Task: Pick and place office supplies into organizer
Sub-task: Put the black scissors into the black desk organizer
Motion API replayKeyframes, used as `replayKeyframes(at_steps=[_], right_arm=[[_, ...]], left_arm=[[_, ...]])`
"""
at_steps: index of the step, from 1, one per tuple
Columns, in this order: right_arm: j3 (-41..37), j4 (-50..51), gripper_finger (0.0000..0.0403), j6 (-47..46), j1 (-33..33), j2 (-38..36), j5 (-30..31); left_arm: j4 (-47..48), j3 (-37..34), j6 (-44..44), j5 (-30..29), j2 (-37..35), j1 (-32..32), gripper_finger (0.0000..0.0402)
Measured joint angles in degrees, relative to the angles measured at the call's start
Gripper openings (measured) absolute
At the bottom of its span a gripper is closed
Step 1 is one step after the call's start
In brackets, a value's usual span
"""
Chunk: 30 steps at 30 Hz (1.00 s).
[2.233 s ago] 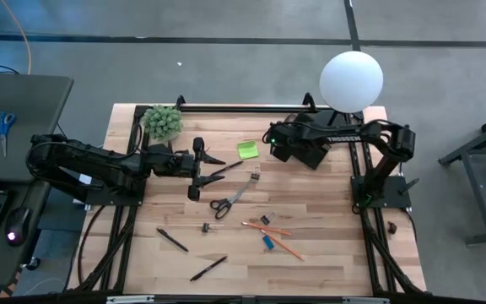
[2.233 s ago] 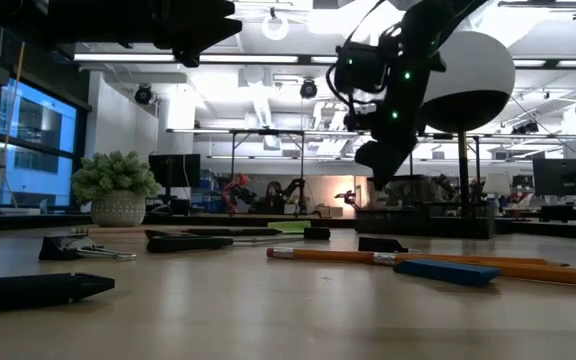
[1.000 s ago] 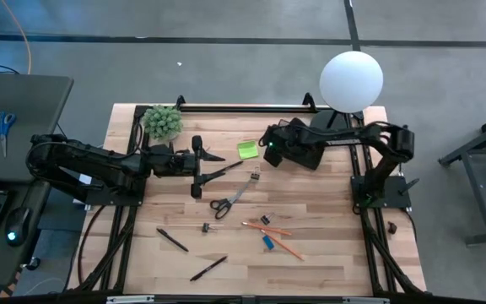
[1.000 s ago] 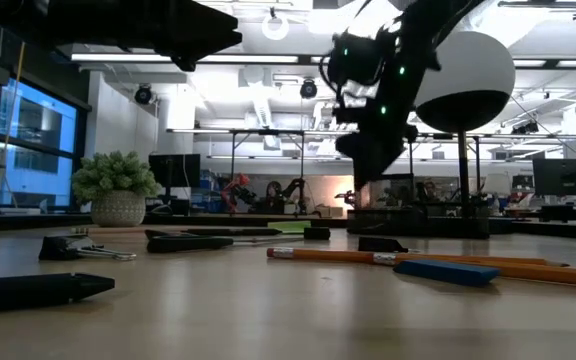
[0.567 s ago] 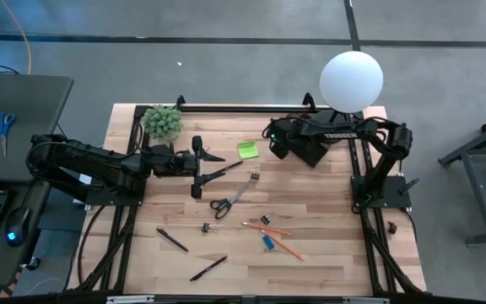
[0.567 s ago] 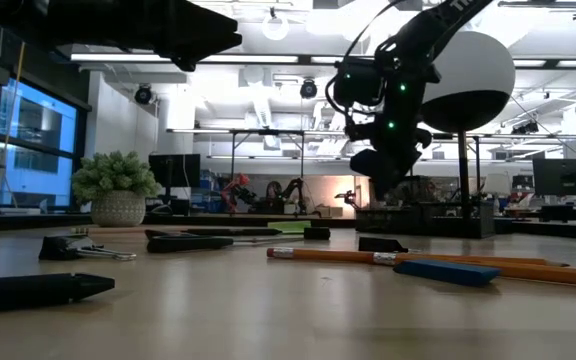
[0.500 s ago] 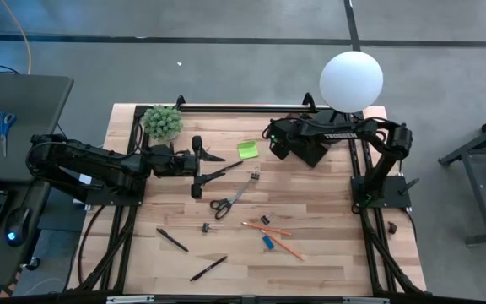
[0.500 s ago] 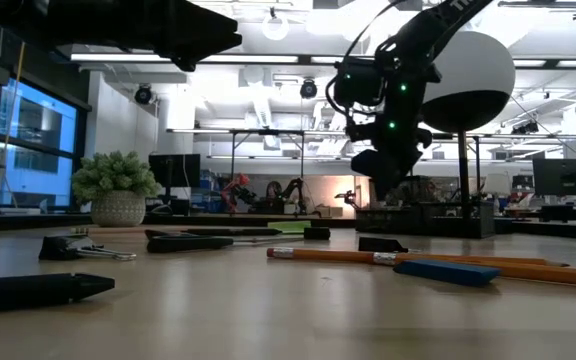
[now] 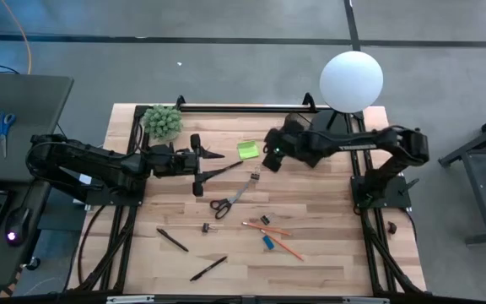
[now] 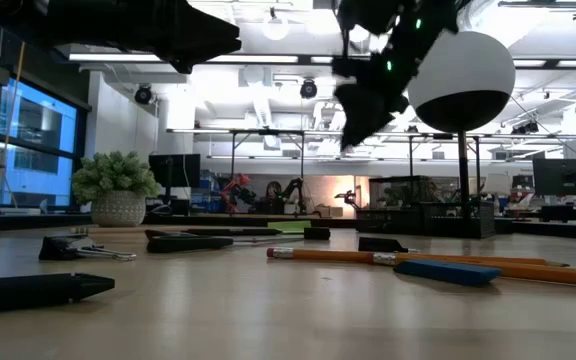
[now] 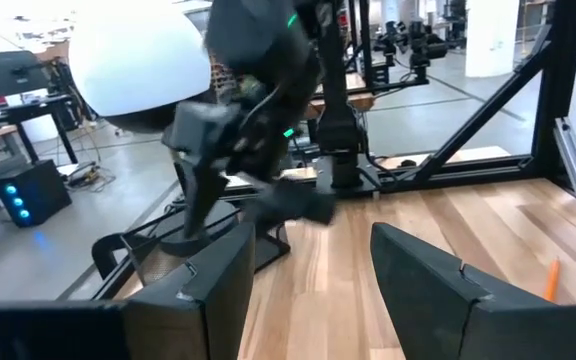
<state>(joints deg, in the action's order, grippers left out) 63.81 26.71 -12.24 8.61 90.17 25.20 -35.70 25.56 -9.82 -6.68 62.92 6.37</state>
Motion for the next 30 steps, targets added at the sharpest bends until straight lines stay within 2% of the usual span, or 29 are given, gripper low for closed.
replayKeyframes(at_steps=[4, 8, 12, 20, 25, 30], right_arm=[[0.00, -5.21, 0.0252, -5.92, -0.88, 0.79, -1.63], [-0.02, -5.50, 0.0252, -5.74, -2.57, 2.17, -0.34], [0.00, -10.21, 0.0252, -3.38, -5.41, 3.19, -0.70], [0.00, -10.73, 0.0252, -2.02, -9.23, 4.68, -5.23], [0.00, -15.92, 0.0252, 4.91, -10.33, 7.52, -5.80], [0.00, -25.85, 0.0252, 12.74, -9.62, 11.58, -14.72]], left_arm=[[-0.04, 0.00, 0.02, -0.02, -0.02, 0.00, 0.0188], [1.46, 0.00, 0.02, -0.77, -0.02, 0.00, 0.0189], [2.88, 0.00, 0.13, -1.55, -0.11, 0.00, 0.0189], [12.93, 0.03, 0.12, -1.89, -6.98, -0.01, 0.0189], [22.42, 0.02, 2.39, -2.65, -12.10, -0.01, 0.0189], [28.92, 0.02, 7.14, -7.08, -14.08, 0.00, 0.0189]])
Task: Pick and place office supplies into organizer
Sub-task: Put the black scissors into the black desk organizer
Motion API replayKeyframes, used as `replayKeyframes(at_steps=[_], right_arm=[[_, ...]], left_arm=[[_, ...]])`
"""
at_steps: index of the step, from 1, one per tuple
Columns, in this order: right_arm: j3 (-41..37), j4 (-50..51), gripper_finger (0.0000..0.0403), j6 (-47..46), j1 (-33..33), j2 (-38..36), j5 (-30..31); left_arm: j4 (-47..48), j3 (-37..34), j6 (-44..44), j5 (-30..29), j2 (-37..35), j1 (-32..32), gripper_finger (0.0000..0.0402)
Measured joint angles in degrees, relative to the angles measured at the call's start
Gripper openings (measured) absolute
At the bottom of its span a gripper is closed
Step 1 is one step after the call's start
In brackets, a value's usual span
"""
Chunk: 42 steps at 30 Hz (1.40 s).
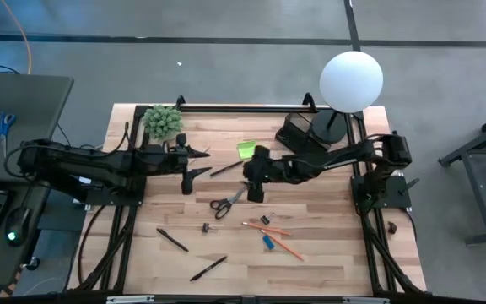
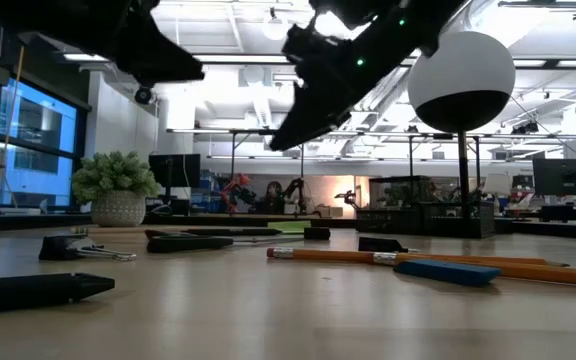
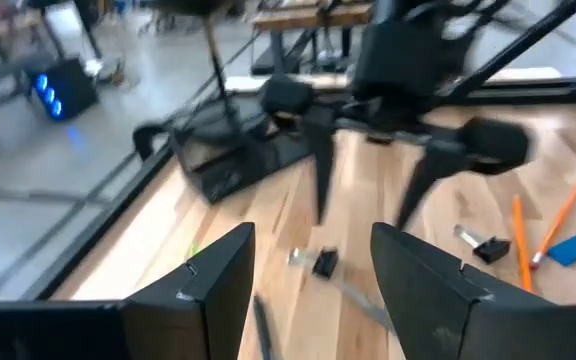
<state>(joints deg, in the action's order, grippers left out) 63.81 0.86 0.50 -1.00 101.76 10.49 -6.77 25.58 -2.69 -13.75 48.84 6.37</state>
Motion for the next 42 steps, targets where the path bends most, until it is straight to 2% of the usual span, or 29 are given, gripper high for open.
replayKeyframes(at_steps=[3, 6, 15, 20, 25, 30, 39, 42], right_arm=[[0.00, -5.10, 0.0250, 1.57, 0.71, 2.81, -6.69], [1.74, -4.74, 0.0245, 4.59, 0.93, 5.44, -9.74], [15.78, 5.80, 0.0225, 14.41, -4.21, 13.75, -11.66], [25.15, 15.31, 0.0209, 18.24, -5.24, 19.65, -11.60], [30.43, 21.32, 0.0186, 19.58, -5.34, 24.34, -11.34], [31.40, 21.60, 0.0143, 21.35, -6.27, 25.92, -10.87], [31.39, 22.88, 0.0018, 23.81, -8.05, 25.81, -11.54], [31.36, 22.98, 0.0005, 23.71, -8.12, 25.85, -11.84]], left_arm=[[2.52, 0.00, 2.97, -0.39, -0.04, -0.02, 0.0189], [6.41, 0.00, 6.31, -0.36, -0.04, -0.04, 0.0189], [16.02, 0.00, 11.09, -3.59, -0.02, -0.02, 0.0189], [18.41, -0.02, 13.75, -3.59, -0.02, -0.02, 0.0188], [19.13, -0.24, 17.30, -3.59, -0.03, -0.10, 0.0188], [18.55, -1.88, 18.29, -4.17, -0.02, -1.29, 0.0188], [15.95, -1.92, 18.40, -5.34, -0.02, -1.53, 0.0188], [15.79, -1.92, 18.07, -5.34, -0.02, -1.52, 0.0188]])
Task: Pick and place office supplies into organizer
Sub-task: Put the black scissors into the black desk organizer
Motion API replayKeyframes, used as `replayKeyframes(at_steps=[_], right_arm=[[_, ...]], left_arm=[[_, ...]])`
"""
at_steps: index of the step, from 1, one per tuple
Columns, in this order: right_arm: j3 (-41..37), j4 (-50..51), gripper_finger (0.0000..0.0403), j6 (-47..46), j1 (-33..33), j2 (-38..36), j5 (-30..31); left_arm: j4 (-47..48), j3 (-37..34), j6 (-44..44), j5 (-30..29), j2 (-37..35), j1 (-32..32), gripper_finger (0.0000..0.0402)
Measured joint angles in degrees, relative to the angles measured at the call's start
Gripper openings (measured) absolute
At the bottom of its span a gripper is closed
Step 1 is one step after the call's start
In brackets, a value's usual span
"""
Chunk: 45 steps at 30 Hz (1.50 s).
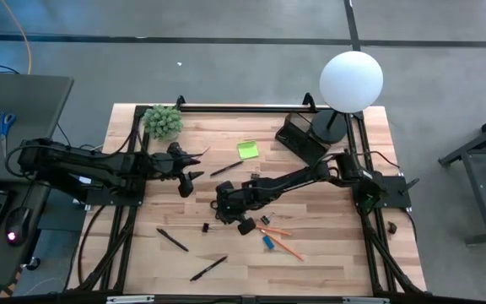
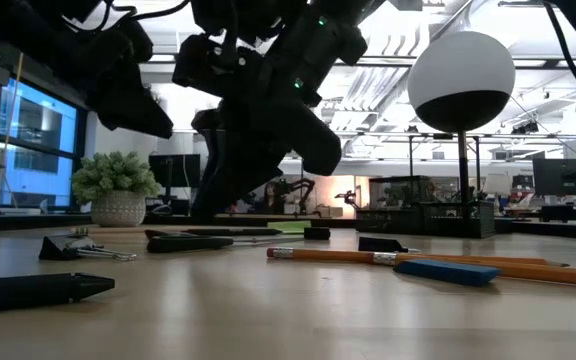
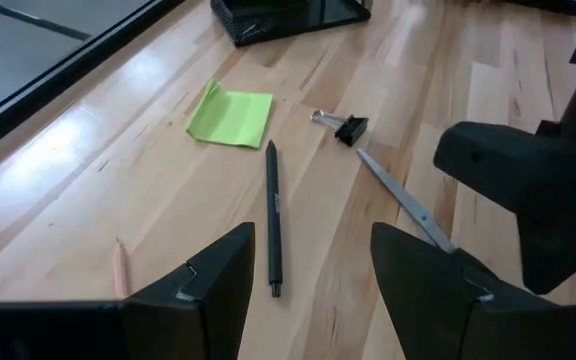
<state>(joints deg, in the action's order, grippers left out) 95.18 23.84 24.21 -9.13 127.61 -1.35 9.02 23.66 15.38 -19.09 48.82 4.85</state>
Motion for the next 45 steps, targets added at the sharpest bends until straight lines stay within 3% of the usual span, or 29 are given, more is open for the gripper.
replayKeyframes(at_steps=[14, 24, 38, 45], right_arm=[[-0.09, -1.75, 0.0093, -0.38, 0.00, 0.76, -0.61], [-4.77, -8.42, 0.0075, -2.02, 0.00, 0.74, -0.18], [-5.36, -8.92, 0.0069, -2.28, 0.13, 1.31, 0.98], [-5.14, -8.86, 0.0035, -1.80, 0.11, 2.47, 0.77]], left_arm=[[-3.00, 0.38, -5.99, 0.00, 0.02, 0.00, 0.0189], [-3.04, 1.57, -6.63, -0.02, 0.02, 0.01, 0.0189], [-3.42, 1.62, -7.63, -0.02, 0.02, -0.01, 0.0189], [-3.49, 1.64, -7.63, -0.02, 0.02, 0.01, 0.0189]])
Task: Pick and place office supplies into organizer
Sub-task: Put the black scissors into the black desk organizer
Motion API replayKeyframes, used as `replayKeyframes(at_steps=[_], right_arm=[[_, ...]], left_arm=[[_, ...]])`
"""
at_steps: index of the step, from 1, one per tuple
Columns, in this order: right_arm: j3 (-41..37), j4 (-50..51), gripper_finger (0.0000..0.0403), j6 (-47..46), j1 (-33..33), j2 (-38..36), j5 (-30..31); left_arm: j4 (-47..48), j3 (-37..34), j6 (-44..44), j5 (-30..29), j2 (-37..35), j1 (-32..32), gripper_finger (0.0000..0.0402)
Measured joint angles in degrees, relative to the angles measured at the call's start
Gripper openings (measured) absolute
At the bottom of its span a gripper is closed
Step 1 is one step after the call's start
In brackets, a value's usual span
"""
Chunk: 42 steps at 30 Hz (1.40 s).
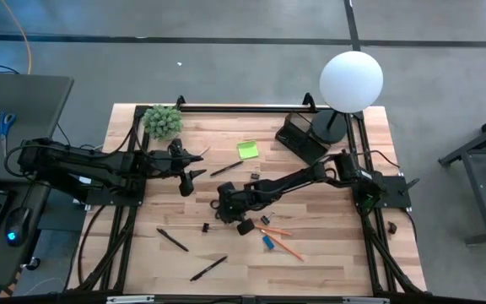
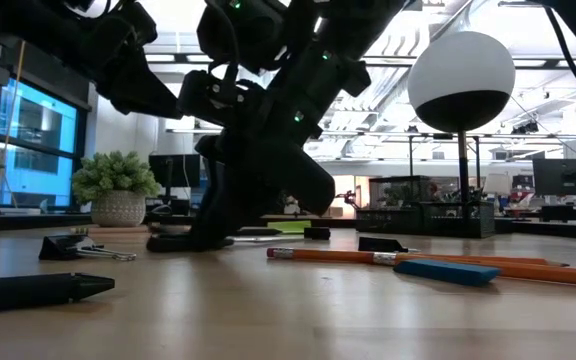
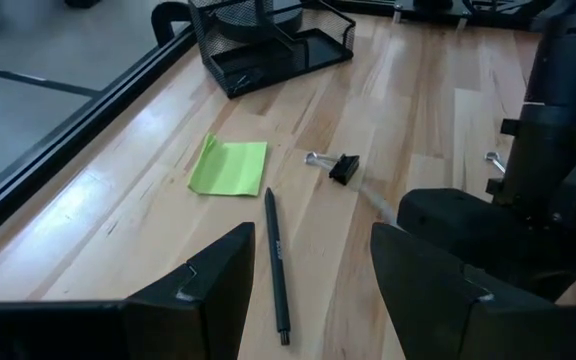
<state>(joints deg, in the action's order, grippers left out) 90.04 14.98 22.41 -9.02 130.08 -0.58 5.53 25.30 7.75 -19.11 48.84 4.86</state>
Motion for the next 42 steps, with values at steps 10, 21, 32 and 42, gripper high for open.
replayKeyframes(at_steps=[10, 21, 32, 42], right_arm=[[3.05, 4.19, 0.0005, -1.62, -0.13, -0.35, 2.18], [7.02, 22.47, 0.0002, -8.79, 1.72, -12.12, 10.27], [-13.47, 10.68, 0.0001, -15.06, 11.64, -38.66, 20.78], [-49.77, -36.17, 0.0001, -8.02, 24.25, -60.23, 26.33]], left_arm=[[0.06, 0.02, -0.24, -0.02, 0.00, -0.01, 0.0188], [0.54, 0.02, -0.25, -0.04, 0.00, -0.01, 0.0188], [0.56, 0.02, -0.44, -0.07, 0.00, -0.01, 0.0189], [-0.20, 0.02, -0.42, -0.07, 0.00, -0.02, 0.0189]])
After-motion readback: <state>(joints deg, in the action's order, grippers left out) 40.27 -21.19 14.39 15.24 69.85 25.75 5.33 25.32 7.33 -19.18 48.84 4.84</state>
